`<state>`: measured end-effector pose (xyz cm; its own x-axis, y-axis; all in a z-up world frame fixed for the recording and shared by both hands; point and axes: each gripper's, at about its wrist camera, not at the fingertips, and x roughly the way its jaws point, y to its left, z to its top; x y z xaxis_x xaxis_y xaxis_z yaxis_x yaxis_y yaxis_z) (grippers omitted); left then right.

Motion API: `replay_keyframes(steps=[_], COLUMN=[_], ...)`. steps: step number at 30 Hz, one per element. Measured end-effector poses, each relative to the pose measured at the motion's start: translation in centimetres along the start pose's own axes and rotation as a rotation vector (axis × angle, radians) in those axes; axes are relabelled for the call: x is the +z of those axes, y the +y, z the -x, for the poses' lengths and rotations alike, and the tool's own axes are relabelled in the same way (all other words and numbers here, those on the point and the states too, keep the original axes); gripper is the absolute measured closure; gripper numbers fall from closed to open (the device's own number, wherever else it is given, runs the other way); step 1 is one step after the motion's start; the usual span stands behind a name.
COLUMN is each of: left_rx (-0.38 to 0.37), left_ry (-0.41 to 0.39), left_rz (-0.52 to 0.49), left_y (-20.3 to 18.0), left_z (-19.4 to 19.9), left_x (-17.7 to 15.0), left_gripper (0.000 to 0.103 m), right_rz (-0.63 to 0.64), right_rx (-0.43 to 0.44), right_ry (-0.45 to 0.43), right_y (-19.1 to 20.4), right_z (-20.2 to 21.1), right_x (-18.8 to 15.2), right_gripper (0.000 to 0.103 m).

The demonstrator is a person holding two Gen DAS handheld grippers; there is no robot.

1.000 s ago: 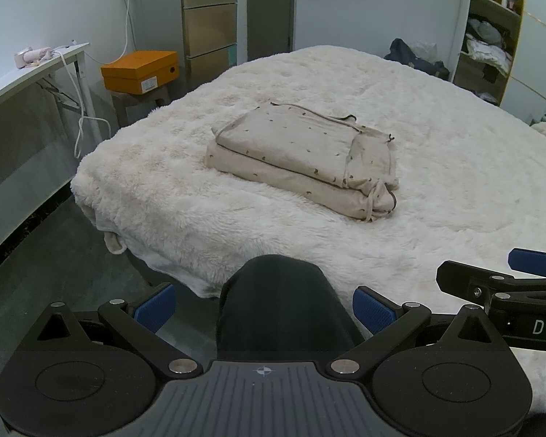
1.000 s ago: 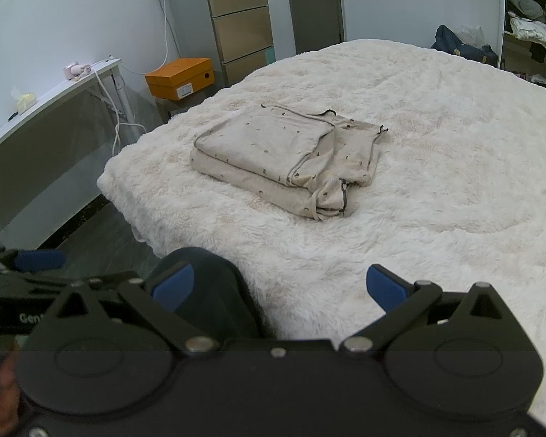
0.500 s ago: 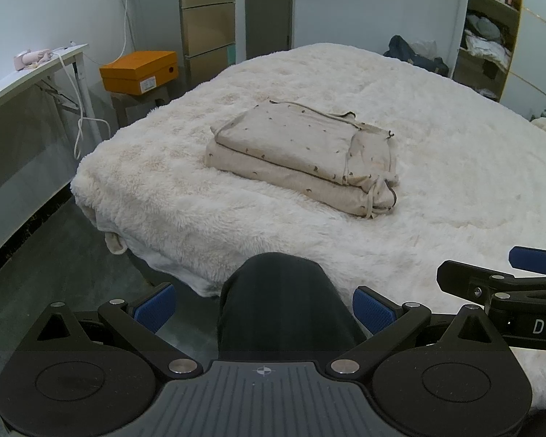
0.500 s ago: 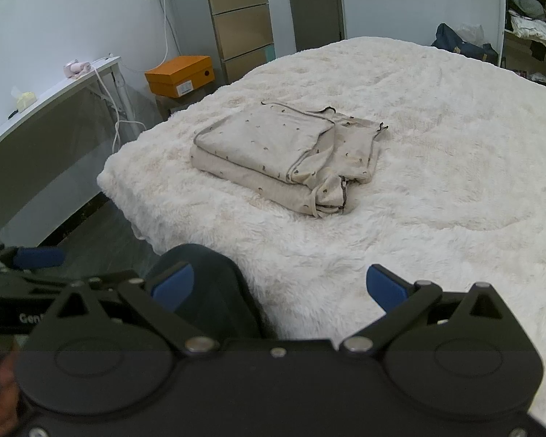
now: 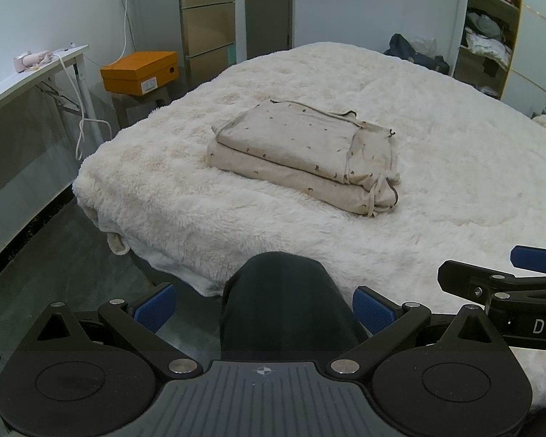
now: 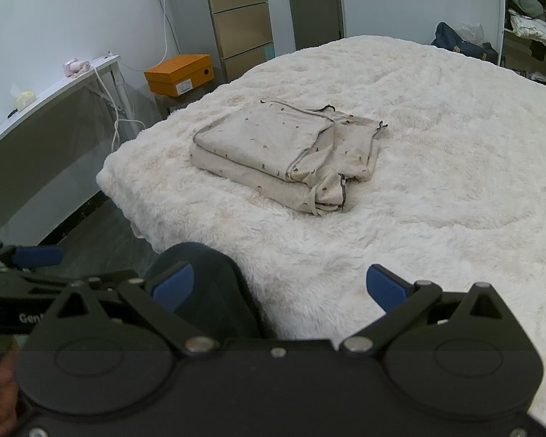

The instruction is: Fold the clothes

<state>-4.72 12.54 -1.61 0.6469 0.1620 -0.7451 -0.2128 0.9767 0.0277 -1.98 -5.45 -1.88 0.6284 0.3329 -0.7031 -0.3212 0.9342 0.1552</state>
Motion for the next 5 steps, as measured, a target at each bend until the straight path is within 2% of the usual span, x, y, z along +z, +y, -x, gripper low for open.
replay_keyframes(steps=[5], left_rx=[0.004], left_ry=[-0.001], left_rz=[-0.005], left_y=[-0.06], left_z=[-0.03], left_x=[-0.08], left_gripper=[0.000], right_rz=[0.002], right_rx=[-0.003], right_ry=[0.000], right_y=[-0.01], right_z=[0.02], right_x=[-0.10], right_gripper=[0.000])
